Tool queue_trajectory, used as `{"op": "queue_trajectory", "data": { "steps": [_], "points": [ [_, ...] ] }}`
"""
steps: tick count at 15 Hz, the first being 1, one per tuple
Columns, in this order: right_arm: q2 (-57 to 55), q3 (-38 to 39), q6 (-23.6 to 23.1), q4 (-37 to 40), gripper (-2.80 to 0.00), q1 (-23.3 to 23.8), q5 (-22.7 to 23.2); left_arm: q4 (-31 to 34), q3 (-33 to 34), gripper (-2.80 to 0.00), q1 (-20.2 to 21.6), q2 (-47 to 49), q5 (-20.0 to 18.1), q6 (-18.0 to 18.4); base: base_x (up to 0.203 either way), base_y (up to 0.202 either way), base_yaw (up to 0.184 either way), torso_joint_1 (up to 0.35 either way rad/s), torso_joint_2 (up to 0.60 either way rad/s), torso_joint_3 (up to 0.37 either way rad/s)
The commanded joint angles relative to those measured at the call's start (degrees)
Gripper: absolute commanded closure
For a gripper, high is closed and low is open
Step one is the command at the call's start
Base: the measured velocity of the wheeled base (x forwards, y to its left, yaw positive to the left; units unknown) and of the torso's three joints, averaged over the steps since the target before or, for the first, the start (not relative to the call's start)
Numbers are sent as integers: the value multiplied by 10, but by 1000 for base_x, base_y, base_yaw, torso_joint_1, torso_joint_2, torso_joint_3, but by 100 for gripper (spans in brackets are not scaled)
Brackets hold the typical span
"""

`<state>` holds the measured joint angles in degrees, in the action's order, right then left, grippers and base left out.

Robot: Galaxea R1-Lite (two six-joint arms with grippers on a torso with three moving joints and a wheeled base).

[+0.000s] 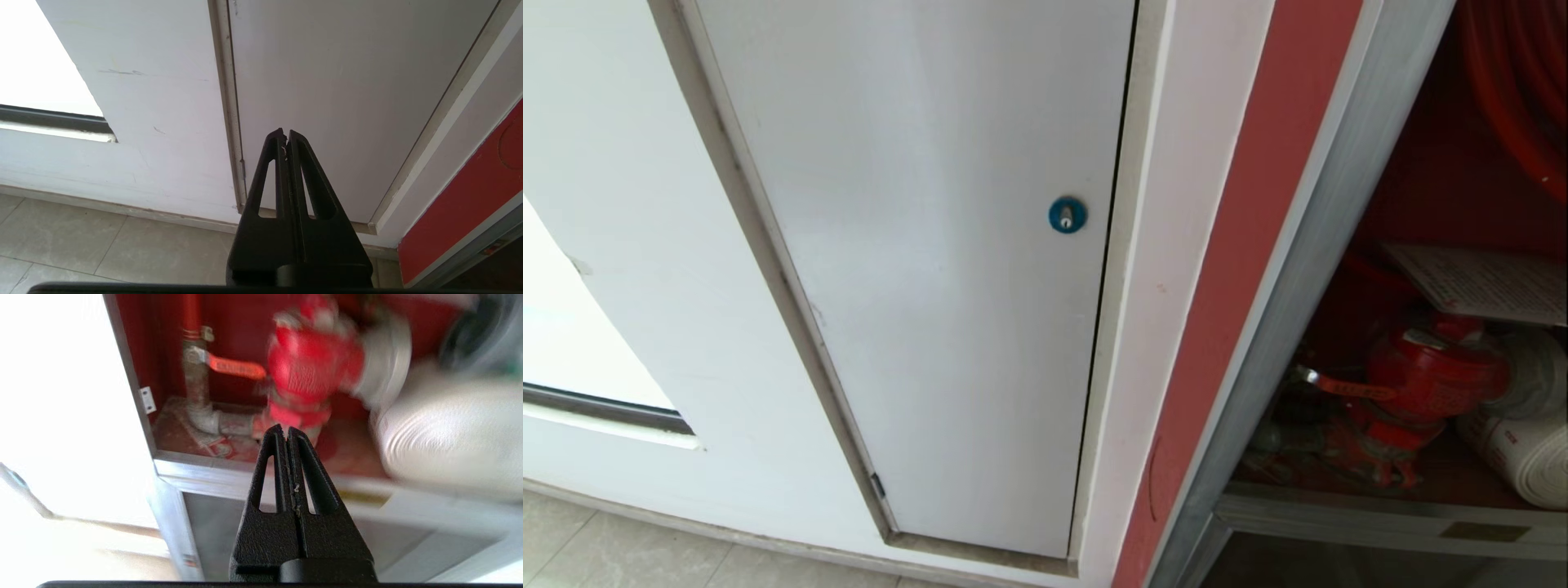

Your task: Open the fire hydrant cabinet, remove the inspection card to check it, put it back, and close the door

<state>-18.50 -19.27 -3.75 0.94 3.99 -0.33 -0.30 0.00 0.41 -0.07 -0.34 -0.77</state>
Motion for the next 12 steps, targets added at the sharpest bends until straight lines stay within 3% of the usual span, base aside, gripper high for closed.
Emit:
{"op": "queue_trajectory", "data": {
  "steps": [1,3,8,12],
  "points": [
    [36,58,63,-21,0,-6,-15,0,0,0,0,1,0,0,0,0,0,0,0,0],
    [77,86,75,-18,0,-44,-19,0,0,0,0,1,0,0,0,0,0,0,0,0],
    [182,158,77,-9,0,-44,-17,0,0,0,0,1,0,0,0,0,0,0,0,0],
    [185,193,81,-11,0,-44,-17,0,0,0,0,1,0,0,0,0,0,0,0,0]
  ]
}}
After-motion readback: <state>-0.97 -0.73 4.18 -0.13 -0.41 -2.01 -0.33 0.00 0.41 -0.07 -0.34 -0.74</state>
